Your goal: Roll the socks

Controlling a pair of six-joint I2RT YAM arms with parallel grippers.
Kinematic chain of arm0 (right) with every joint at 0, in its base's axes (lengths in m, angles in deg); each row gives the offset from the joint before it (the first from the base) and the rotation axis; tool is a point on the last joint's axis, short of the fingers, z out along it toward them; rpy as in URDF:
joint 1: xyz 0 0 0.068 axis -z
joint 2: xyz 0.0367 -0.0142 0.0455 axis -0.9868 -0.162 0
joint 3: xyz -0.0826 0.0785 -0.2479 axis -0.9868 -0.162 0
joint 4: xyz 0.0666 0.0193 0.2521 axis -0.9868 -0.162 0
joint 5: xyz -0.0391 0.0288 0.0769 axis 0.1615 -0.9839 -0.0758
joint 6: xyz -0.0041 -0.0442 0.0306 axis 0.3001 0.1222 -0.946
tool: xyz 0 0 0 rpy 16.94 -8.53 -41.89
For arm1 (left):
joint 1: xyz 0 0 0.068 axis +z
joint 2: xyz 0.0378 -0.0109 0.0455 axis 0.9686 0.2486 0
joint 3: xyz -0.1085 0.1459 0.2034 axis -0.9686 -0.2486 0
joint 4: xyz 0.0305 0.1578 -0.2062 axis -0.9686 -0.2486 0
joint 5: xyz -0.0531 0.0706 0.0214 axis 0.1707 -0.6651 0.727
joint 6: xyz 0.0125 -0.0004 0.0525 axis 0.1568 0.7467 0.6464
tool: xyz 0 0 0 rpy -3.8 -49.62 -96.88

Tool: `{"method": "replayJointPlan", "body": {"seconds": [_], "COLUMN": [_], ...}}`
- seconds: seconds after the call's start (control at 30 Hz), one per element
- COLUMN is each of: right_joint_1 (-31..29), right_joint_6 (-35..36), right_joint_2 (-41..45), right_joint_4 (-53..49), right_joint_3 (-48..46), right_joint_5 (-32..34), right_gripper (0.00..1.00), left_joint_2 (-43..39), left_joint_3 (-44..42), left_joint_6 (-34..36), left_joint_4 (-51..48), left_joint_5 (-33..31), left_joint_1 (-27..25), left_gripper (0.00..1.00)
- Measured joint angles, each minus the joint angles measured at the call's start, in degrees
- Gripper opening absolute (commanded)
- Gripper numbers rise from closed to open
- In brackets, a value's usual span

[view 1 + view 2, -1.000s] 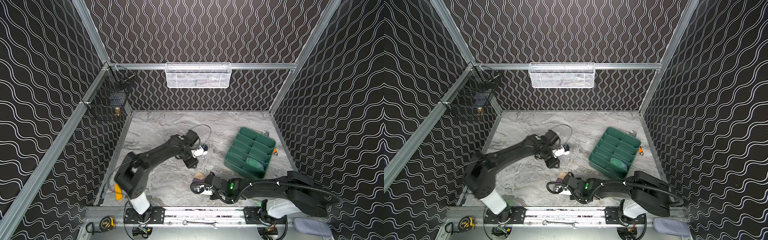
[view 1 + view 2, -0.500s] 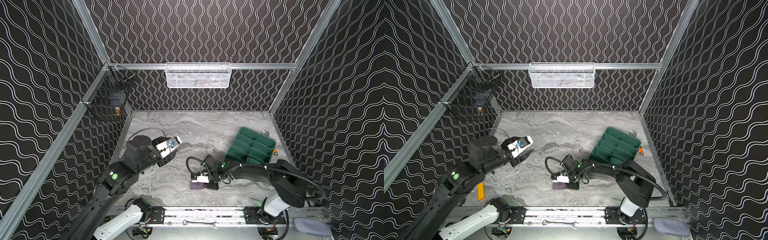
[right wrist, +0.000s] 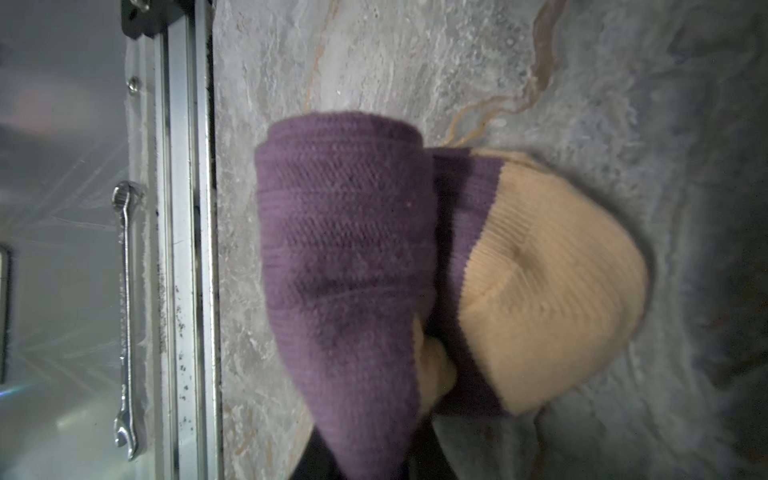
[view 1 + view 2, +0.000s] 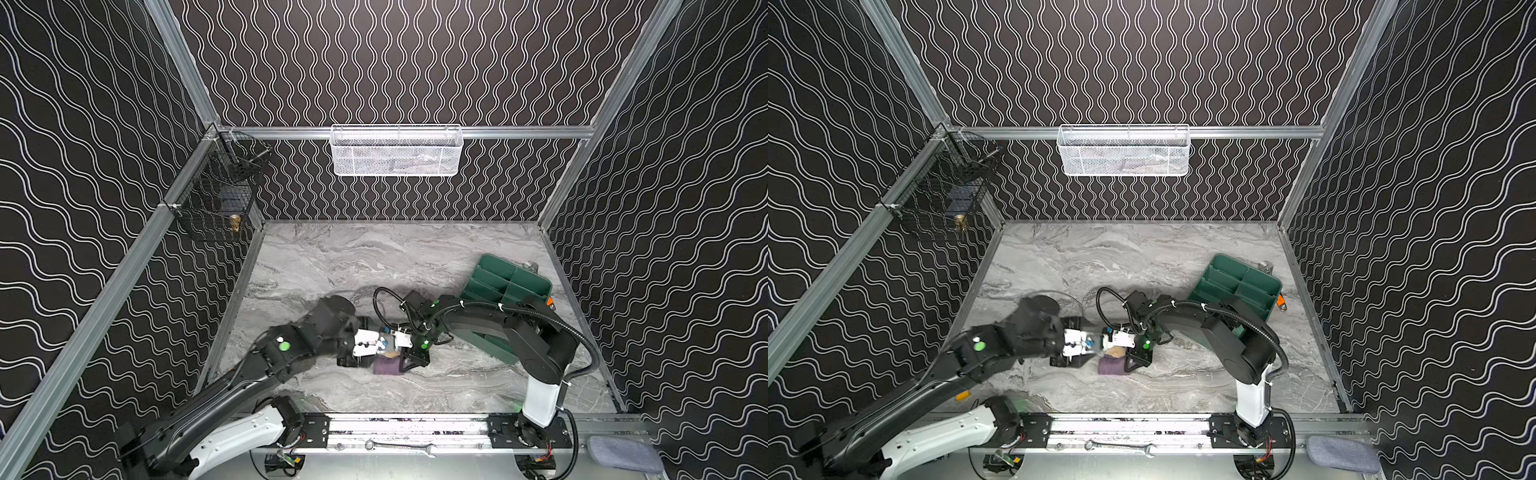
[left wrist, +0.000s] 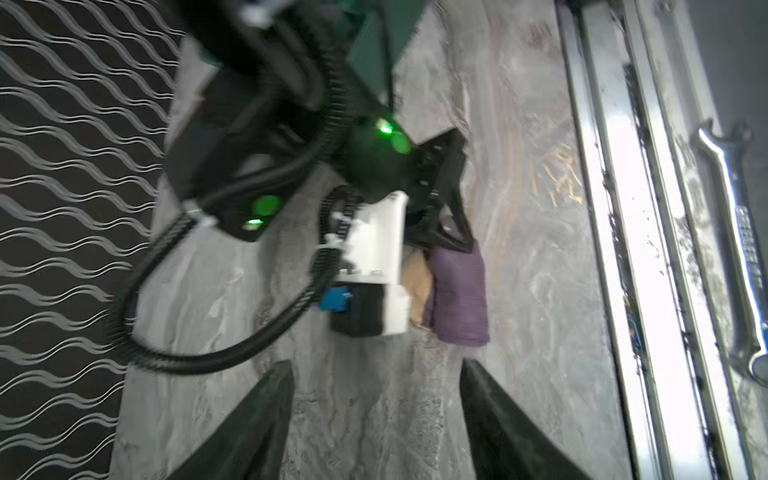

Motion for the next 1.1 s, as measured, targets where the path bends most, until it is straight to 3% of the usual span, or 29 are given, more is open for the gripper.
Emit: {"method": "replayJointPlan", "body": {"seconds": [0.2,0.47,0.57,0.83,0.87,1.03,1.1], "right_joint_1": [1.3,2.1,2.3,2.7,2.8,3.3,3.6], "right_joint_6": [0.3,1.6,2.1,2.6,2.6,1.3,1.0], "right_joint_2": [-1.0,-2.0,-2.1,-2.2,-2.1,0.4,3.3], "right_joint_4": [-0.7,-1.4,-1.5,-0.7,-0.3,4.1,7.5], "right_joint_3": [0.5,1.0,1.0,0.4,0.1,-3.2,-5.7], "right_joint_5": [-2.4,-4.3,-4.7,-5.6,-5.7,-5.6,-1.1], "right_gripper": [0.00,0.00,0.00,0.00,0.03,0.37,0.45], "left_joint_2": [10.0,24.4,29.7,37.0,37.4,39.5,40.3], "left_joint_3": [-4.5,-5.4,-5.1,-1.2,-0.7,1.5,2.0], "left_joint_6": [-1.0,-6.0,-6.8,-10.9,-10.8,-10.3,-9.9], "left_joint_4": [2.7,11.1,13.1,11.2,10.5,7.7,7.1], "left_joint_5": [-11.6,-20.1,-20.4,-19.3,-18.8,-17.2,-15.9], "left_joint_1": [-11.8,-14.2,-14.2,-11.9,-11.6,-10.6,-9.9], "left_gripper": [0.66,0.59,0.48,0.06,0.00,0.00,0.00]}}
